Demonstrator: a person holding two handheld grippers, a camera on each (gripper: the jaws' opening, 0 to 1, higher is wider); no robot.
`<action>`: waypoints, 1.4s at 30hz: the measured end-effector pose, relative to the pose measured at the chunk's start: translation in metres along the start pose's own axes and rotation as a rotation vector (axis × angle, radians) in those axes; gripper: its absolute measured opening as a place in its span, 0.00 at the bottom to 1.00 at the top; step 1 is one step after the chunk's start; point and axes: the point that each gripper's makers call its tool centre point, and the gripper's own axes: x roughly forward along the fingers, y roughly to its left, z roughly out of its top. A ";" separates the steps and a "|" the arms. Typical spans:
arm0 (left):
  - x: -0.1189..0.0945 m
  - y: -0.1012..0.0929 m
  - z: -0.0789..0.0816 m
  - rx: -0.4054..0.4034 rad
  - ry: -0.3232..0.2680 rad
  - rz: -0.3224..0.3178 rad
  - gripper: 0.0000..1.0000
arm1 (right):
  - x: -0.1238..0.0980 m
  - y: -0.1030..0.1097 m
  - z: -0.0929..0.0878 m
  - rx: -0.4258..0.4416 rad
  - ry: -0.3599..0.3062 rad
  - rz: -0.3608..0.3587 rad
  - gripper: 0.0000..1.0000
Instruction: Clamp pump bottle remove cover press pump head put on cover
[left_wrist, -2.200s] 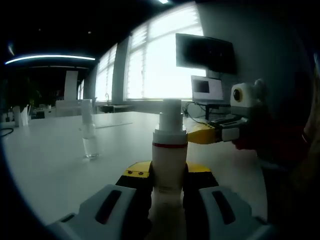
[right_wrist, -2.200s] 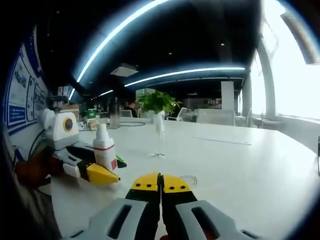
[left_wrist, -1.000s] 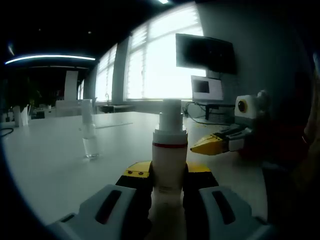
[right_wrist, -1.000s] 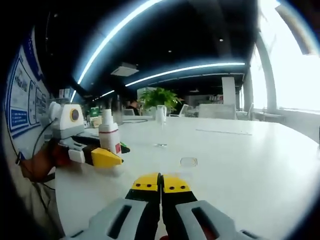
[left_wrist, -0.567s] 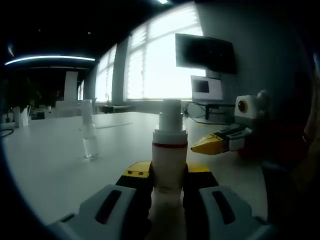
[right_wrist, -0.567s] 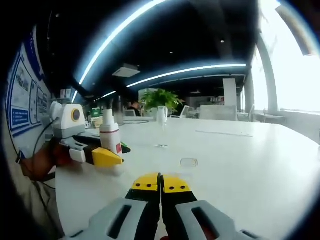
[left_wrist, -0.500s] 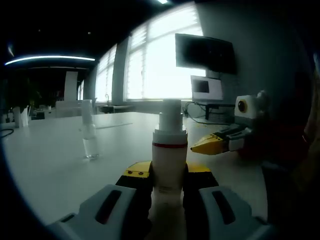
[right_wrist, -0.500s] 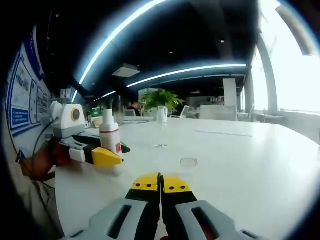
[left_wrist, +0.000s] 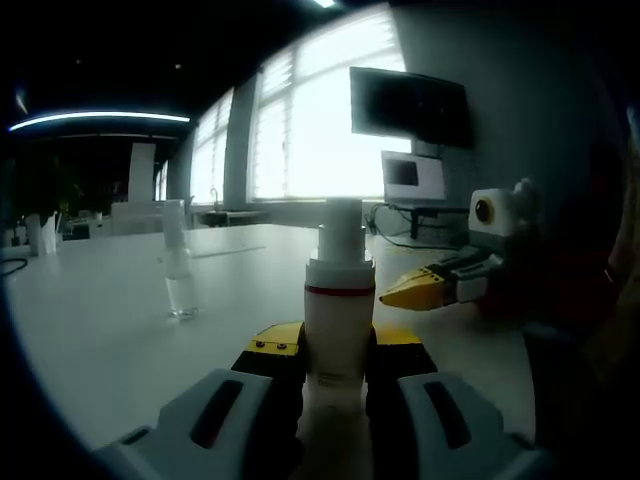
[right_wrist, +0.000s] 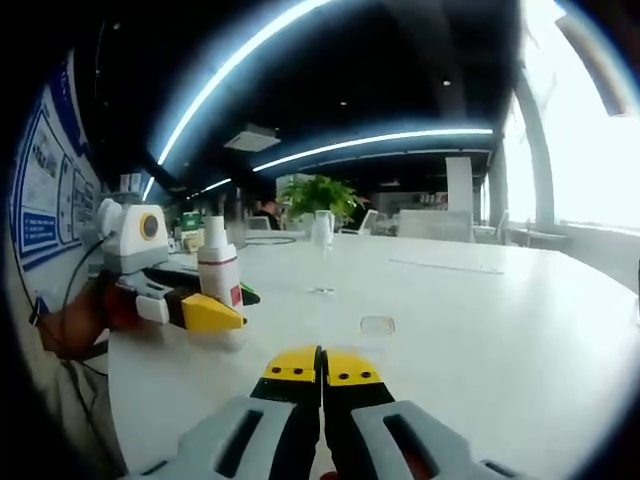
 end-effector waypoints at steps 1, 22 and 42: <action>0.000 0.000 0.000 0.000 0.000 0.000 0.14 | 0.000 0.001 0.000 -0.005 0.004 0.004 0.00; 0.000 0.001 0.000 0.001 0.000 0.000 0.14 | -0.003 0.004 0.028 -0.148 0.062 0.032 0.00; 0.000 0.001 0.000 0.000 0.001 -0.001 0.14 | -0.003 0.026 0.046 -0.368 0.188 0.202 0.00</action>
